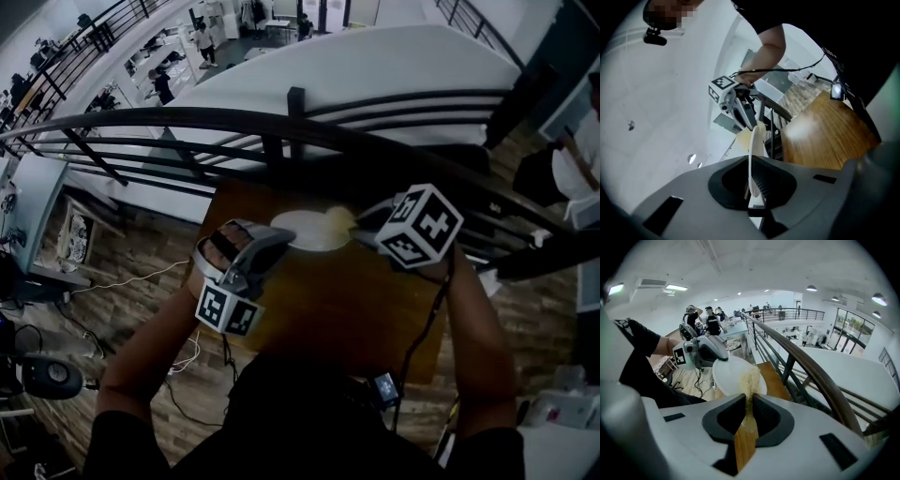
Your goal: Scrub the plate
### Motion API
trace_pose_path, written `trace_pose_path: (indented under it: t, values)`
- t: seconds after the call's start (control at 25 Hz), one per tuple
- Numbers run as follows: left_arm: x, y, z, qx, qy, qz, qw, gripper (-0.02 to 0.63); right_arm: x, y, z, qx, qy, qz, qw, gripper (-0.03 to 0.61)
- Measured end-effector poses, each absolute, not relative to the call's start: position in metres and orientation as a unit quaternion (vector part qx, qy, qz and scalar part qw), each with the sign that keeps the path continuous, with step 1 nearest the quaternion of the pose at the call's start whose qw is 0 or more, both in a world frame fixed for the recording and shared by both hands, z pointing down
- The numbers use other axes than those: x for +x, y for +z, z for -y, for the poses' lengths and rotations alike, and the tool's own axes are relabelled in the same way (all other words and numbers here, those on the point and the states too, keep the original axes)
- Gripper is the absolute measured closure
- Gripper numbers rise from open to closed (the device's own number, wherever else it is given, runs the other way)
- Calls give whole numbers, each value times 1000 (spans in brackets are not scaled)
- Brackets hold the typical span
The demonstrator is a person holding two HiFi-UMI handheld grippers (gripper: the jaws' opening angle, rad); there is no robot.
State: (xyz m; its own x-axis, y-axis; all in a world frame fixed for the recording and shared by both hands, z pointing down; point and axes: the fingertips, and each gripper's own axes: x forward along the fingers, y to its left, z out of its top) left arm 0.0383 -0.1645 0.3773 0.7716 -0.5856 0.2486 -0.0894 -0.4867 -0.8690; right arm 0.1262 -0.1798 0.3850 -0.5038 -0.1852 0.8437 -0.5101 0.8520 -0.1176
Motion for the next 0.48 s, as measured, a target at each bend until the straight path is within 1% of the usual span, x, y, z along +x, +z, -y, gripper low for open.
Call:
trace_pose_path:
  t: [0.12,0.28,0.36,0.48]
  values:
    - [36,383,166,-856,-255,-222,391,591,144,389,191,242,192,846,434,527]
    - [34,406,173,-903,-239,-243,261,592,150,394,198,285,186,852,398,526]
    - [32,420,177,-922,-227,-251,189,592,147,399,200,301,182,856,378,526]
    - [25,440,183,-942,-199,-262,61,592,139,406,201,323,178,862,346,526]
